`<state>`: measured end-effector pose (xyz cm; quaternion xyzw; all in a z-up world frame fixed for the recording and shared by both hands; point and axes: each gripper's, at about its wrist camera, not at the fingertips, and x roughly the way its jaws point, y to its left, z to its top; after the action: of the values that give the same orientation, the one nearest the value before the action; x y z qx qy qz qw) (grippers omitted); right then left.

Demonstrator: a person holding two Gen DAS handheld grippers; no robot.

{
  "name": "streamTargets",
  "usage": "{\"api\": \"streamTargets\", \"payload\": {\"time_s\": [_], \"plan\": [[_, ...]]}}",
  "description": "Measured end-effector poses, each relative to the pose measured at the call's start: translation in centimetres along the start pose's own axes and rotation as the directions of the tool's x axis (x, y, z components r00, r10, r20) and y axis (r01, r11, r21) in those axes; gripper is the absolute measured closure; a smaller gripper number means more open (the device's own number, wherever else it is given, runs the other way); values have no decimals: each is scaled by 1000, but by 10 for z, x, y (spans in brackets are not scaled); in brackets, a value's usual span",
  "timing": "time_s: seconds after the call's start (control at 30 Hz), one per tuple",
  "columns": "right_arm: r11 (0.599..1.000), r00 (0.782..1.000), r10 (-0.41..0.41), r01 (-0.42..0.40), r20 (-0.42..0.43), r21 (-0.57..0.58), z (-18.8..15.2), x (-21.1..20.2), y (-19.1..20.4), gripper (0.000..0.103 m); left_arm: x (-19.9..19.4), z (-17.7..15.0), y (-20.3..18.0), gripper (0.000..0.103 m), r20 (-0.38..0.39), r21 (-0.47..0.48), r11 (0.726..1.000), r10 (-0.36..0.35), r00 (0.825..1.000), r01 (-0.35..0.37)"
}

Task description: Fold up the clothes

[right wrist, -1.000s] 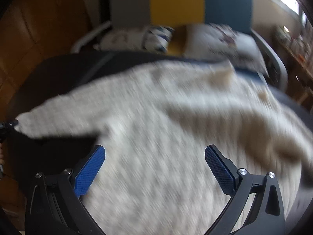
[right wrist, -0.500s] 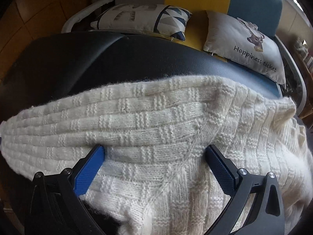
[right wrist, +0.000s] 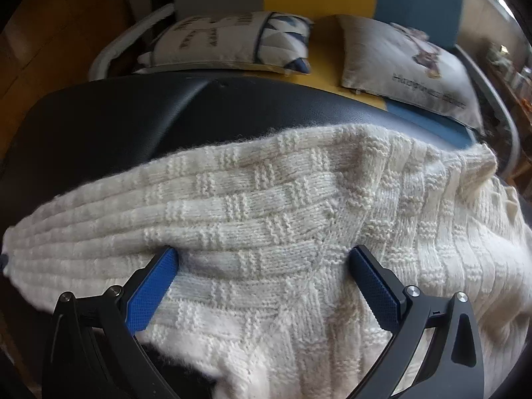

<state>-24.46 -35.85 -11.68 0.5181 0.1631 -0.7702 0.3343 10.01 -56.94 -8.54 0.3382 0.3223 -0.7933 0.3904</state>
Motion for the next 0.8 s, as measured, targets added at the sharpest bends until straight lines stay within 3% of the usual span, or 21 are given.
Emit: {"api": "streamTargets", "payload": {"time_s": [0.1,0.17,0.23,0.33,0.4,0.43,0.53,0.63,0.73,0.8], "plan": [[997,993,71,-70,98,-7,-11,-38,-15,0,-42,-11,-8,99,105,87,994,-70,992,61],[998,992,59,-57,116,-15,-22,-55,-22,0,-56,-16,-24,96,124,157,981,-138,983,118],[998,995,44,-40,85,-49,-42,-63,-26,0,-51,-27,-49,95,88,272,956,-142,986,114],[993,998,-62,63,17,-95,-73,-55,-27,0,-18,-41,-69,95,-11,339,938,-71,997,71],[997,999,-46,44,-27,-69,-88,-41,-26,0,3,-46,-63,95,-70,323,946,6,998,17],[996,999,-51,50,-9,-72,-93,-40,-22,0,14,-47,-54,94,-91,294,956,25,995,3],[998,998,-56,58,38,-39,-96,-42,-17,0,16,-39,-39,92,-56,246,969,38,998,-23],[998,998,-46,47,40,-33,-95,-45,-13,0,20,-30,-33,92,-53,261,963,89,995,-72],[1000,999,8,-7,44,-9,-95,-58,-16,0,3,-22,-42,94,-63,237,971,41,997,-25],[999,996,31,-30,86,-12,-104,-78,-20,0,-15,-22,-68,94,-55,240,958,-147,988,156]]}}
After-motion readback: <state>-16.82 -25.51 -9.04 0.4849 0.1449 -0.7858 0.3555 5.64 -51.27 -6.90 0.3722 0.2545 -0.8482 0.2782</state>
